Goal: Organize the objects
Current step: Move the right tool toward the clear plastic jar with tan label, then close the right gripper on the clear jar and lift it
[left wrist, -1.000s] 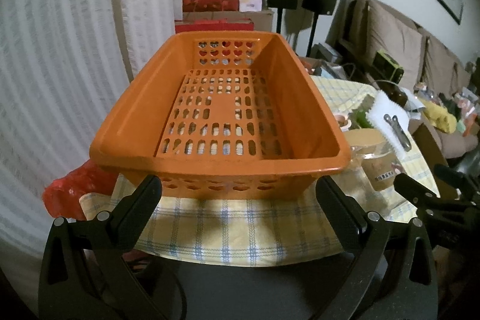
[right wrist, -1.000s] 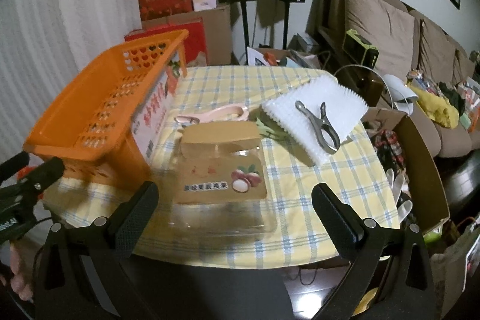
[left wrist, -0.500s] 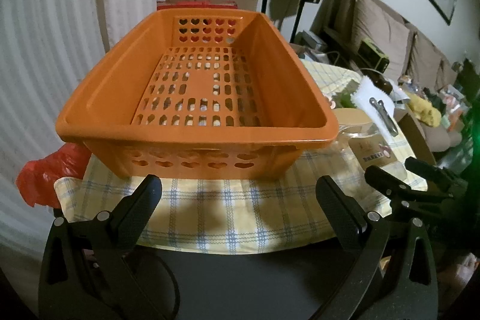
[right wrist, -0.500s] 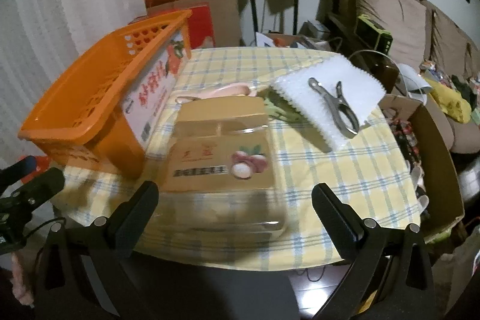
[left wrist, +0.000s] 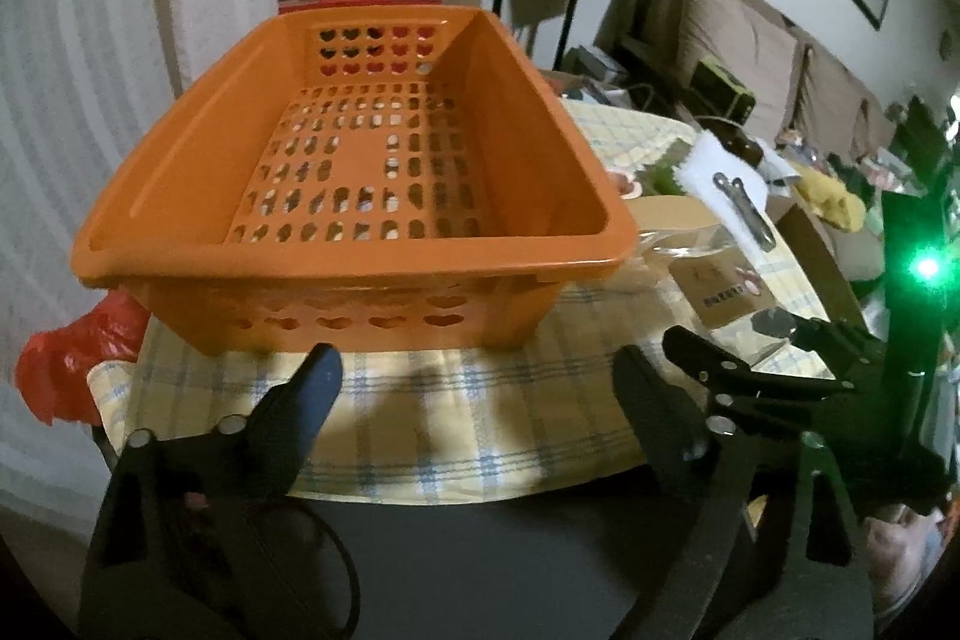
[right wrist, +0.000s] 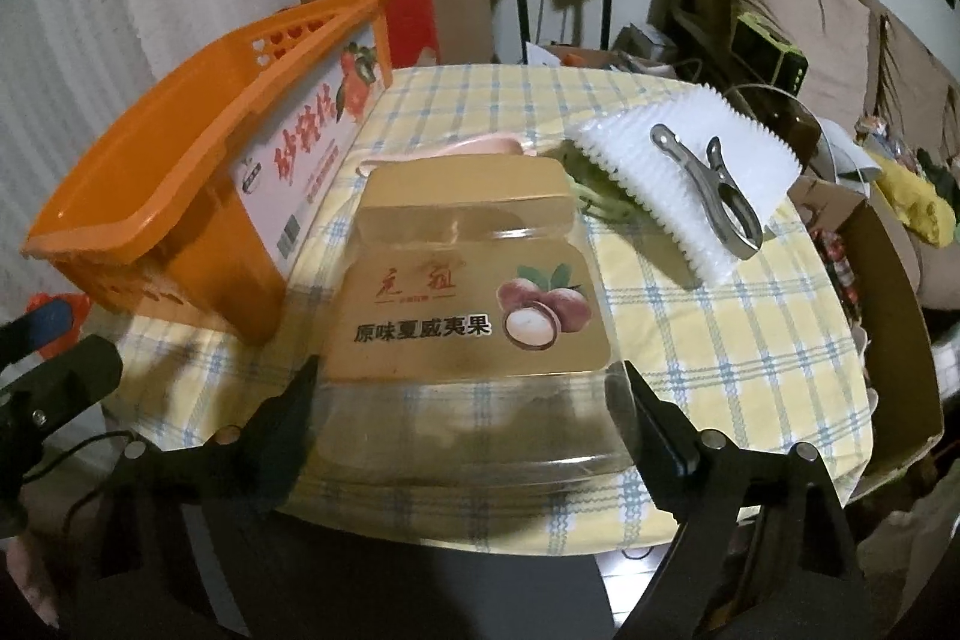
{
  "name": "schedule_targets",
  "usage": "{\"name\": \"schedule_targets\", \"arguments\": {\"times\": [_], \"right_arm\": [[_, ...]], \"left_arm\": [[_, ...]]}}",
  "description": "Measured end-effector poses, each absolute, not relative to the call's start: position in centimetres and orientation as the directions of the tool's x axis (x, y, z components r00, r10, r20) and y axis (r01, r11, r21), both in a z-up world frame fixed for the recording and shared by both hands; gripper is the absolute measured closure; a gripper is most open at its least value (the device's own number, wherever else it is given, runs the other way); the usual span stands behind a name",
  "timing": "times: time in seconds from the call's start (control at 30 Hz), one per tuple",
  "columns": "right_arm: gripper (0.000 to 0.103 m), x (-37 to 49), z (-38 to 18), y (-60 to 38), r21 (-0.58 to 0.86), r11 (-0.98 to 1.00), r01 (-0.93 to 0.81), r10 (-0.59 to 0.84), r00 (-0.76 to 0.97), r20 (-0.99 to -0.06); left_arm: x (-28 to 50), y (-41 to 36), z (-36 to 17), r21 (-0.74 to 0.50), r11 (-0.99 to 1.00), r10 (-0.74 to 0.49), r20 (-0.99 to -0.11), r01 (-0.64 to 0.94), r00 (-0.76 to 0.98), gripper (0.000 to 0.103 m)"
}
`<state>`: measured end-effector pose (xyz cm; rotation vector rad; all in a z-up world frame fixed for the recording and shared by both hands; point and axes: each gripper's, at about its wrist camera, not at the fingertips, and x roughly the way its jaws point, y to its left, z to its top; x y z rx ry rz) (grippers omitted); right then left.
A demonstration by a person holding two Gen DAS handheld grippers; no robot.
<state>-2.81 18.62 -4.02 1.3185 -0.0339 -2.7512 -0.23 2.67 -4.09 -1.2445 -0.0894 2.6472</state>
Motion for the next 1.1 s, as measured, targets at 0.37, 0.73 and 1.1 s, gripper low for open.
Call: {"name": "schedule_targets", "arguments": {"times": [0.37,0.73,1.1], "right_arm": [[0.012,0.1,-3.3,19.3,0.108,-0.979,0.170,-0.191,-0.610,-0.769],[0.010,2.1,-3.9,21.2,0.116,-0.940,0.322,-0.289,-0.564,-0.773],[0.003,3.3,-4.3,24.0,0.039,-0.983,0.177,-0.139,-0.598,-0.789]], "left_arm": [[-0.5,3.6,-3.6,-0.294,-0.924,0.383,-0.736,-0.245,-0.558,0.018],[-1.8,6.9,-3.8,-0.299,-0.886,0.452,-0.733,-0.355,-0.508,0.015],[-2.8,10.7,-4.3,-0.274,-0.871,0.462,-0.740,-0.408,-0.489,0.014]]}}
